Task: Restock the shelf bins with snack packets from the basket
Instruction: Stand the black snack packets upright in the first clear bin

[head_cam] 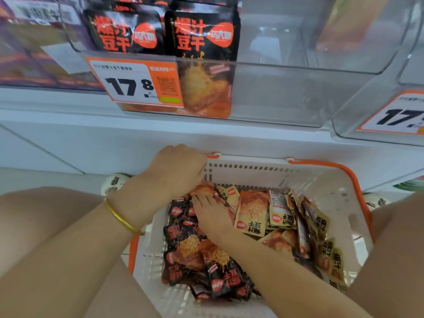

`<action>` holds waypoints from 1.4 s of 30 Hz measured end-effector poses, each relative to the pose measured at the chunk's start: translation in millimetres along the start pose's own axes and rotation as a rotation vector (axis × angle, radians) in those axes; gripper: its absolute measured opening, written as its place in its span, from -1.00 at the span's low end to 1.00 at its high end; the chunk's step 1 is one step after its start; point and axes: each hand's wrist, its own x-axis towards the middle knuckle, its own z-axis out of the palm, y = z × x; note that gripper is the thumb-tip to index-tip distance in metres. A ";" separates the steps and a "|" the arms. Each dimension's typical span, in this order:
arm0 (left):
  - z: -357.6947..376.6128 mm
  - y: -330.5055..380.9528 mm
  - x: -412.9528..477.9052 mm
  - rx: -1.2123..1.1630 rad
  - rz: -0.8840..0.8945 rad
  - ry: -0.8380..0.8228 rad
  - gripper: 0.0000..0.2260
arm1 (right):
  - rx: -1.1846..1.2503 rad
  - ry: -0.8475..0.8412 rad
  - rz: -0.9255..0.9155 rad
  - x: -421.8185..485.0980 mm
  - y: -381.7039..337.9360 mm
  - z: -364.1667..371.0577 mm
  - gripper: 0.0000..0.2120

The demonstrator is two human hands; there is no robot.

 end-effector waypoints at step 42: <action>-125.5 -56.1 -8.2 -0.489 -0.042 1.034 -0.79 | 0.551 0.870 -0.060 -42.4 23.7 -338.8 -0.83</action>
